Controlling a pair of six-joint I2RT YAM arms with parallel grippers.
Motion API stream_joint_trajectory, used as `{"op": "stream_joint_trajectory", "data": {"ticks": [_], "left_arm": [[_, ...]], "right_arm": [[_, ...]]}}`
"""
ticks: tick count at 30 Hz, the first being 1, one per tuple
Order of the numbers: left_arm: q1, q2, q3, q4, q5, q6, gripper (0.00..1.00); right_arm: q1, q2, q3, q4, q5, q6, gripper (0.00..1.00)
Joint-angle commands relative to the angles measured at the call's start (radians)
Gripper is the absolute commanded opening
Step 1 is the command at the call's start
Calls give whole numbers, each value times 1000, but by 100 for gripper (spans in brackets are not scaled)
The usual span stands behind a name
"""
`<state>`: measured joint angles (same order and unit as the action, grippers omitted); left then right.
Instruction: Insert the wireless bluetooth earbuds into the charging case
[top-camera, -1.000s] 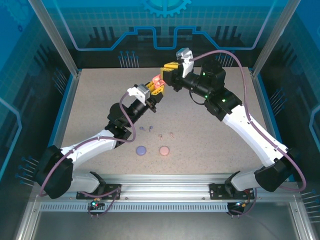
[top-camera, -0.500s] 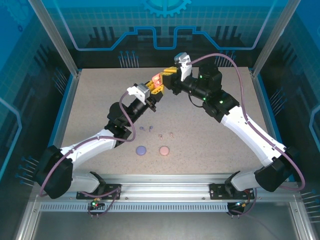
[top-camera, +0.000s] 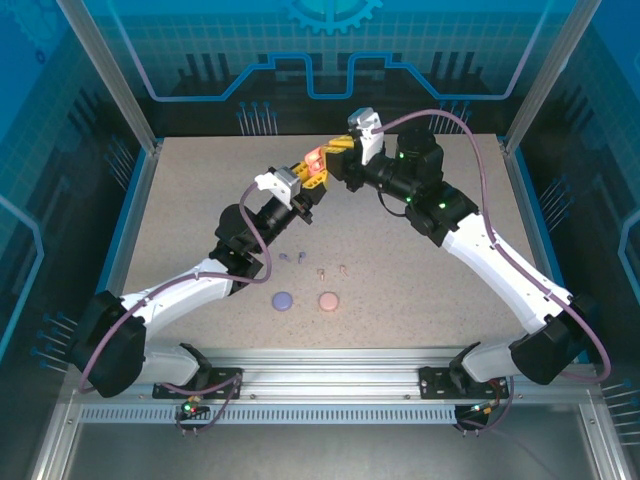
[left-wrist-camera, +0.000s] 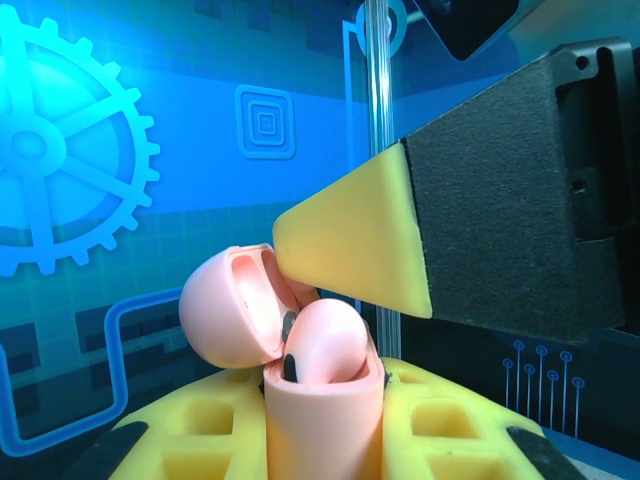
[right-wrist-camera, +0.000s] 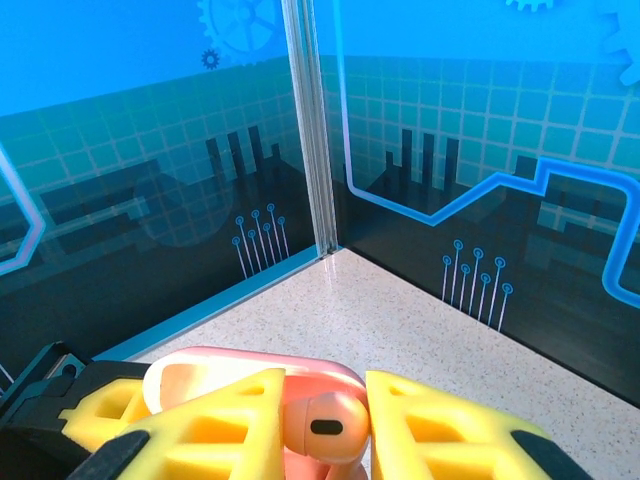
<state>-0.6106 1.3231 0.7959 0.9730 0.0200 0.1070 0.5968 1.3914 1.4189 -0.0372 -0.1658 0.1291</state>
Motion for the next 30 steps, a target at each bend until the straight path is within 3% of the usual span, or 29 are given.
{"op": "stream_joint_trajectory", "data": {"ticks": [1,15,30], "left_arm": [[3,-21,44,42,3,17,0],[3,-10,55,45,5,17,0],[3,-3,55,51,3,16,0]], "right_arm": [[7,-25,-21,-6,9,-33,25],[32,-43,-62,-10,29,-67,27],[38,-56,-71,-16,40,-64,45]]}}
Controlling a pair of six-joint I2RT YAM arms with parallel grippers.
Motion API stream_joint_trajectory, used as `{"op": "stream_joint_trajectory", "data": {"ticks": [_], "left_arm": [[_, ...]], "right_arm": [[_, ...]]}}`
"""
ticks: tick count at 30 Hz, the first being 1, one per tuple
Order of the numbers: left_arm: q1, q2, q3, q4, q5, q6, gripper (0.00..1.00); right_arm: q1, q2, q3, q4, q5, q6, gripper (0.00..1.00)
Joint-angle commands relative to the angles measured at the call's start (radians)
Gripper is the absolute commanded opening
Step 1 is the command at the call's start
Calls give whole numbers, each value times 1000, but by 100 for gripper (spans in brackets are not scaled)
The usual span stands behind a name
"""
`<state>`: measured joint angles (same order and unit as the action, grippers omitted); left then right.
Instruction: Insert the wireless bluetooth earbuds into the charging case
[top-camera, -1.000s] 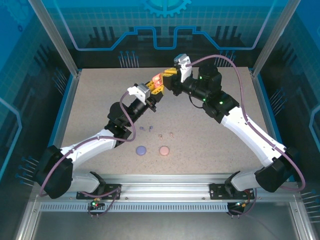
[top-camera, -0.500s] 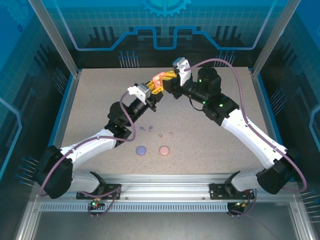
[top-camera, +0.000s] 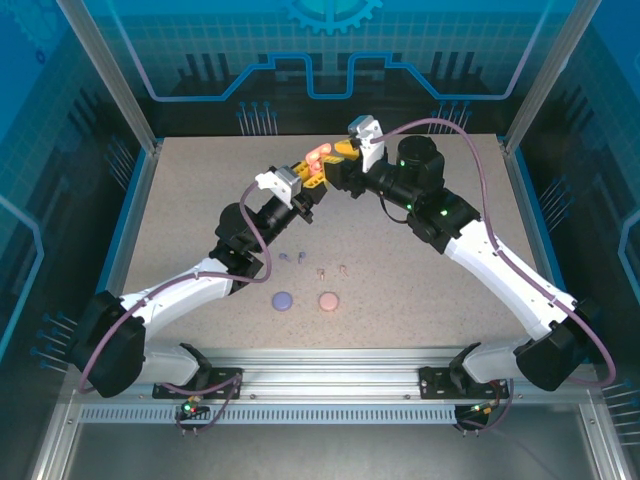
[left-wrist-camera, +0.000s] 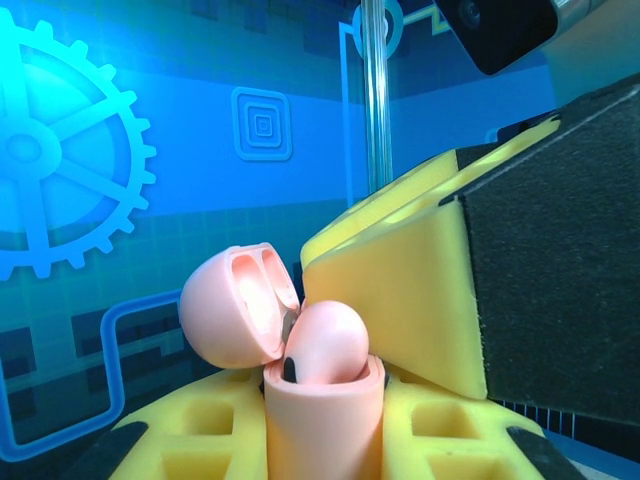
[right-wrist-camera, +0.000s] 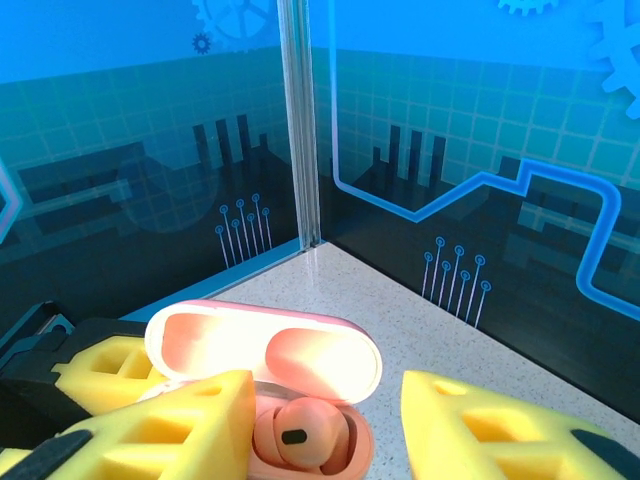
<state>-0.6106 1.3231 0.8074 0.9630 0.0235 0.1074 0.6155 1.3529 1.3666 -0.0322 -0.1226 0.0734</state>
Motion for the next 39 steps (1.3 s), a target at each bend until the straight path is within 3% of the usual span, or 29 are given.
{"op": "stream_joint_trajectory", "data": {"ticks": [1,12,28,39], "left_arm": [[3,-3,45,62,0,16,0],[2,-1,47,57,-2,14,0],[2,8,50,58,-5,11,0],[3,11,31,59,-7,2,0]], "right_arm": [[18,-20,-19,-20,-4,-8,45],[18,-53,-61,-13,8,4,52],[18,-149,-150,24,8,62,71],[-25,-275,-189,13,121,170,75]]}}
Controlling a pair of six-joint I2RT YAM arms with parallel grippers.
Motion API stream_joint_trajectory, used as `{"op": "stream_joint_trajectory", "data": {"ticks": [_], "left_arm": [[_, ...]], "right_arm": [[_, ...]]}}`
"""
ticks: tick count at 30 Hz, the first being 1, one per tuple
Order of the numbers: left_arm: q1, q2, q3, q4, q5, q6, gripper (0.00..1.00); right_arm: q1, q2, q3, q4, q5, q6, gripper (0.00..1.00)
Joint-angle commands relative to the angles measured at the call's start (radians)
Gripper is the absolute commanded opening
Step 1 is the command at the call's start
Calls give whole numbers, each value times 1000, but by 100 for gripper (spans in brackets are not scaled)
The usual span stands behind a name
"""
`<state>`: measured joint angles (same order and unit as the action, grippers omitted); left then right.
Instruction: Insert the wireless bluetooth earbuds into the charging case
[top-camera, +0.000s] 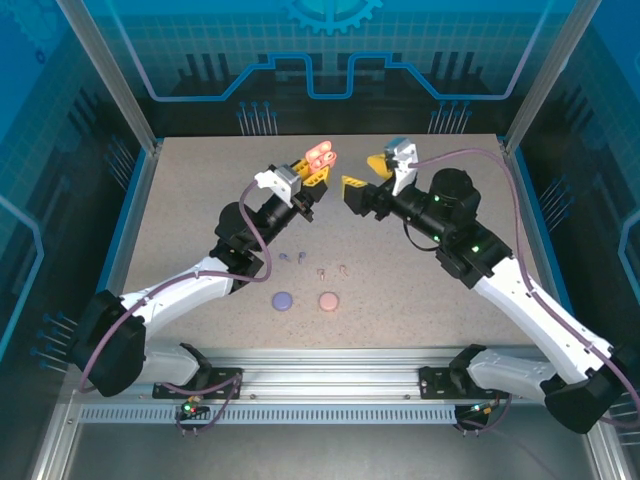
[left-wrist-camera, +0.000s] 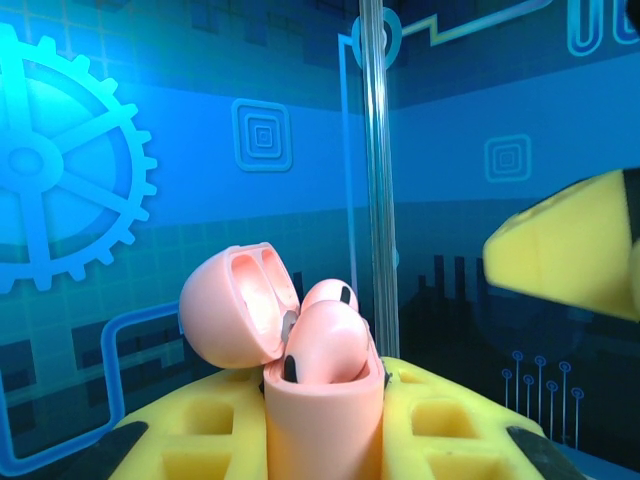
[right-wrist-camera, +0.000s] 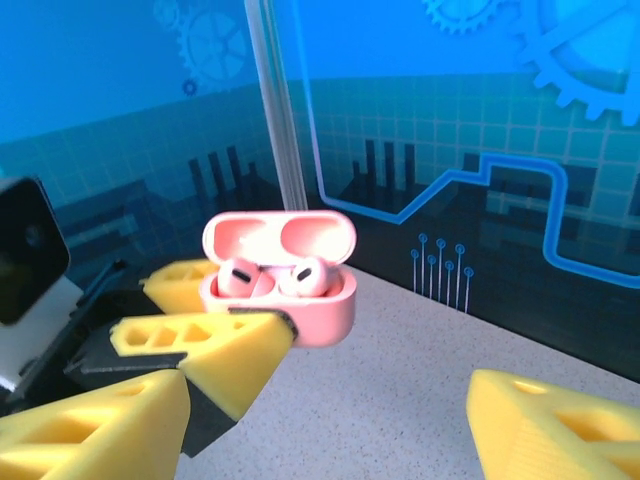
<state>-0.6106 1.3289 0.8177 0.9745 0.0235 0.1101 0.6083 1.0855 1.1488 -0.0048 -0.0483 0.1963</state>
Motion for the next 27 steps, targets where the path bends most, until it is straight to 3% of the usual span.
{"op": "stream_joint_trajectory", "data": {"ticks": [1,8,11,19,27], "left_arm": [[2,6,17,47,-8,-2,0],[2,13,-14,49,41,-22,0],[3,13,-26,28,75,-27,0],[2,30,-39,-9,165,-47,0],[3,67,-4,-47,206,-49,0]], "right_arm": [[-27,3,53,-47,61,57,75],[-82,190,372,-351,129,156,72],[-105,321,590,-544,113,175,63],[-182,656,1117,-902,-66,233,1],[-176,792,1211,-966,-198,280,0]]}}
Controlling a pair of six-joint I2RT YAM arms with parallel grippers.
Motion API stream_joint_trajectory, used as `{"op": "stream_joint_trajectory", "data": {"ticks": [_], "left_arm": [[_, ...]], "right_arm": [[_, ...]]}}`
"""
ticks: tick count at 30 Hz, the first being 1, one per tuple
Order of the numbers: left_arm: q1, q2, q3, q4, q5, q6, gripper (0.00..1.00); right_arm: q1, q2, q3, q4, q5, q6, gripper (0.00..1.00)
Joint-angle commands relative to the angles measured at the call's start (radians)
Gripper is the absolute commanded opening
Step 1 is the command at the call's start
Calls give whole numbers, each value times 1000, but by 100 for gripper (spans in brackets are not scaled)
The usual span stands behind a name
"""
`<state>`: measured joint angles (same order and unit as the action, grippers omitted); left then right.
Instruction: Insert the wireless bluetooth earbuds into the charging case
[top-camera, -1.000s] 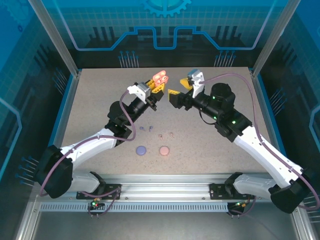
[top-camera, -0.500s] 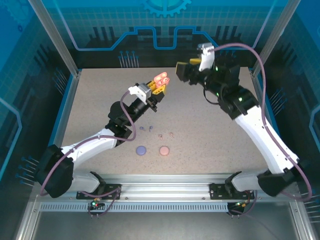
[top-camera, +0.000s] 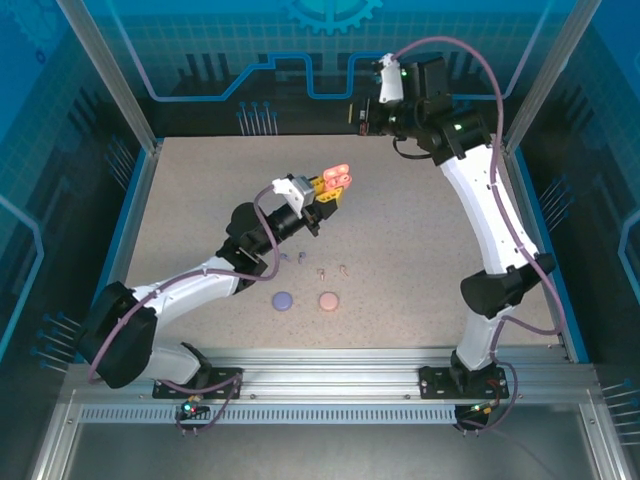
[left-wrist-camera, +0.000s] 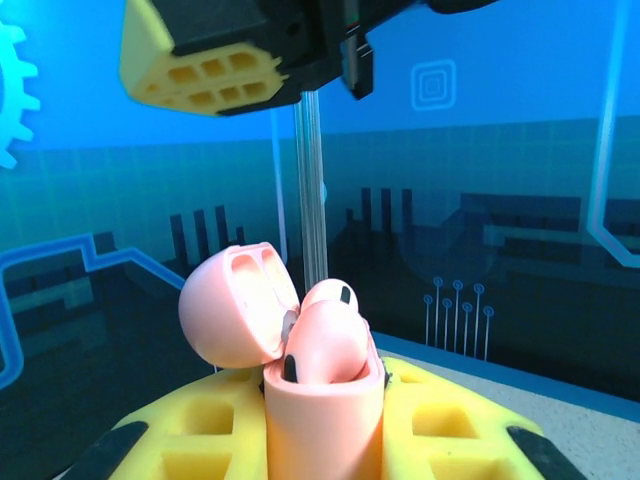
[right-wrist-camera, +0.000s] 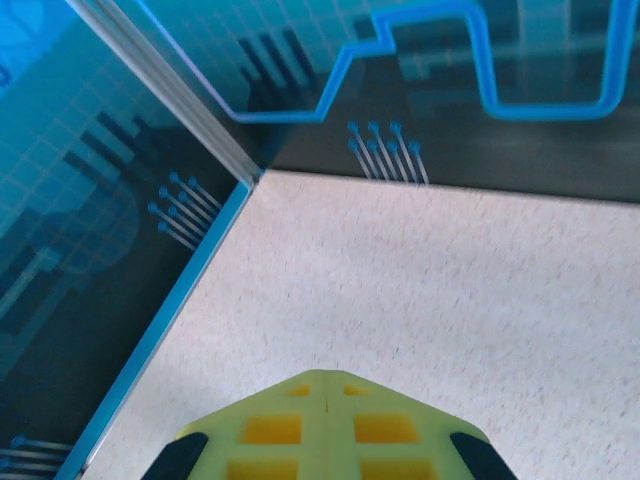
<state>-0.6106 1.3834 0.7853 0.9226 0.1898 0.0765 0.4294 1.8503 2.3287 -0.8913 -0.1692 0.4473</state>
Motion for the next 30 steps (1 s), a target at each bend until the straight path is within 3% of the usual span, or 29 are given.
{"op": "stream_joint_trajectory", "data": {"ticks": [1,13,30], "left_arm": [[3,16,33,5,44,-16,0],[2,51,64,-3,45,4,0],[5,95,101,-4,23,16,0]], "right_arm": [[8,37,31,-85,-79,29,0],[53,74,7,-184,-100,-21,0],[107,-168,-349,-95,-99,-17,0]]}}
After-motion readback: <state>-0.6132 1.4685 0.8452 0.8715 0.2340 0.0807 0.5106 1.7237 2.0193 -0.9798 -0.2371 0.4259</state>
